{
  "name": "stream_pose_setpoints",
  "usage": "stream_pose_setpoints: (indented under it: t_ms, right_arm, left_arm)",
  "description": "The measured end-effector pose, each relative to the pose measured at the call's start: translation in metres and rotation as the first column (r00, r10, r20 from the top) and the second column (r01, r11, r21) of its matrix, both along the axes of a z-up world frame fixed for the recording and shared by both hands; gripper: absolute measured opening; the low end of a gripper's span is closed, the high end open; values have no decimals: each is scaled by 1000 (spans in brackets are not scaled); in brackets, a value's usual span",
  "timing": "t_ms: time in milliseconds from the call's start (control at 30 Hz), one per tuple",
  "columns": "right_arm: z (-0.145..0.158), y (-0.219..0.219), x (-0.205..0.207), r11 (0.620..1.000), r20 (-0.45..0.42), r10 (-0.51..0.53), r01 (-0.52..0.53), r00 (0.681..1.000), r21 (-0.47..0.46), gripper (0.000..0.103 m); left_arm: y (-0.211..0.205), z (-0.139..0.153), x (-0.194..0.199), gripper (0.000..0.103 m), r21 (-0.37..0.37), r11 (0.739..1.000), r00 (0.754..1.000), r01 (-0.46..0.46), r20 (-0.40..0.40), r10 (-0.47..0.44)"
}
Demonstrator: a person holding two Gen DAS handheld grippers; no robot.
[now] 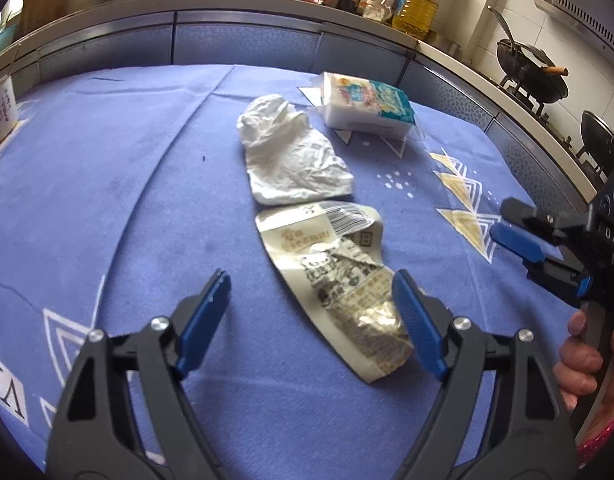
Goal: Collect trash
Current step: 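Grasp the white tissue pack with the right tool and lift it, then grasp the white tissue with the left tool while the right tool grasps the snack wrapper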
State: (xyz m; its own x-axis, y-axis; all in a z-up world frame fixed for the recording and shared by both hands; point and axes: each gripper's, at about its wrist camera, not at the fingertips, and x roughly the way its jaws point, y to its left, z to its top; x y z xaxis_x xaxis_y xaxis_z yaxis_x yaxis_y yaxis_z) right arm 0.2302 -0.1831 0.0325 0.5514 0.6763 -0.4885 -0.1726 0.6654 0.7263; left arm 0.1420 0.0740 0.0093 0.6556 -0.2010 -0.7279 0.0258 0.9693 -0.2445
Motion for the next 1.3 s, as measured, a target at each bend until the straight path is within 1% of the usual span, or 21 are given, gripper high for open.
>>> stream_pose_setpoints:
  t_ms: [67, 100, 233, 300, 367, 433, 467, 500, 533, 600, 633, 667, 700, 767, 900, 967, 1033, 1100, 1300]
  right_arm:
    - [8, 3, 24, 1000, 14, -13, 13, 1000, -25, 44]
    - [11, 6, 37, 999, 21, -18, 19, 1000, -43, 45]
    - [16, 28, 99, 997, 13, -8, 9, 1000, -75, 54]
    - [13, 44, 129, 997, -12, 11, -11, 1000, -75, 54]
    - [5, 61, 151, 995, -41, 47, -51, 998, -82, 54]
    - [-1, 74, 156, 992, -62, 66, -72, 996, -101, 25]
    - [0, 76, 150, 994, -45, 66, -70, 997, -89, 23]
    - [3, 77, 140, 993, -12, 70, -70, 998, -95, 17]
    - [8, 76, 128, 990, 16, 71, -69, 997, -121, 15]
    - [12, 68, 100, 987, 52, 65, -56, 997, -150, 12]
    - [12, 62, 86, 987, 57, 57, -48, 997, -151, 11]
    - [11, 54, 70, 988, 60, 45, -35, 997, -152, 11]
    - [10, 44, 53, 988, 65, 27, -17, 998, -154, 10]
    - [5, 21, 19, 989, 60, -12, 20, 998, -144, 10]
    - [-16, -21, -37, 994, -15, -84, 83, 996, -78, 10]
    - [-22, -35, -61, 993, -35, -112, 110, 993, -49, 8]
    - [-25, -44, -78, 990, -47, -137, 135, 989, -52, 7]
    - [-28, -47, -88, 991, -57, -127, 125, 990, -38, 7]
    - [-27, -46, -96, 993, -59, -117, 116, 991, -14, 7]
  left_arm:
    - [-5, 0, 5, 80, 5, 1000, 1000, 7, 0, -7]
    - [-8, 0, 7, 82, 6, 1000, 1000, 9, 5, -9]
    - [-13, 1, 7, 82, 14, 1000, 1000, -7, 30, 7]
    - [-13, 2, 4, 74, 16, 1000, 999, -6, 46, 5]
    - [-12, 3, 2, 69, 18, 1000, 999, 0, 54, -1]
    - [-10, 3, 0, 69, 24, 1000, 999, -5, 52, 4]
    - [-7, 2, 0, 69, 23, 1000, 999, -8, 46, 7]
    - [-3, 0, -1, 69, 18, 1000, 999, -12, 37, 11]
    - [1, -1, -1, 69, 7, 1000, 999, -16, 28, 16]
    - [10, -3, -2, 68, -30, 999, 1000, -17, 14, 18]
    - [12, -3, -2, 68, -31, 999, 1000, -20, 15, 21]
    - [15, -4, -3, 64, -30, 999, 1000, -21, 17, 22]
    - [16, -4, -3, 54, -35, 999, 1000, -18, 19, 19]
    - [18, -5, -3, 51, -44, 999, 1000, -7, 19, 8]
    - [18, -5, -6, 51, -46, 999, 1000, -6, 19, 7]
    - [16, -5, -7, 52, -41, 999, 1000, -4, 19, 4]
    - [16, -5, -7, 54, -33, 999, 1000, -7, 19, 8]
    - [16, -4, -9, 55, -30, 999, 1000, -10, 15, 10]
    - [27, 0, -19, 56, -17, 999, 999, -38, 18, 39]
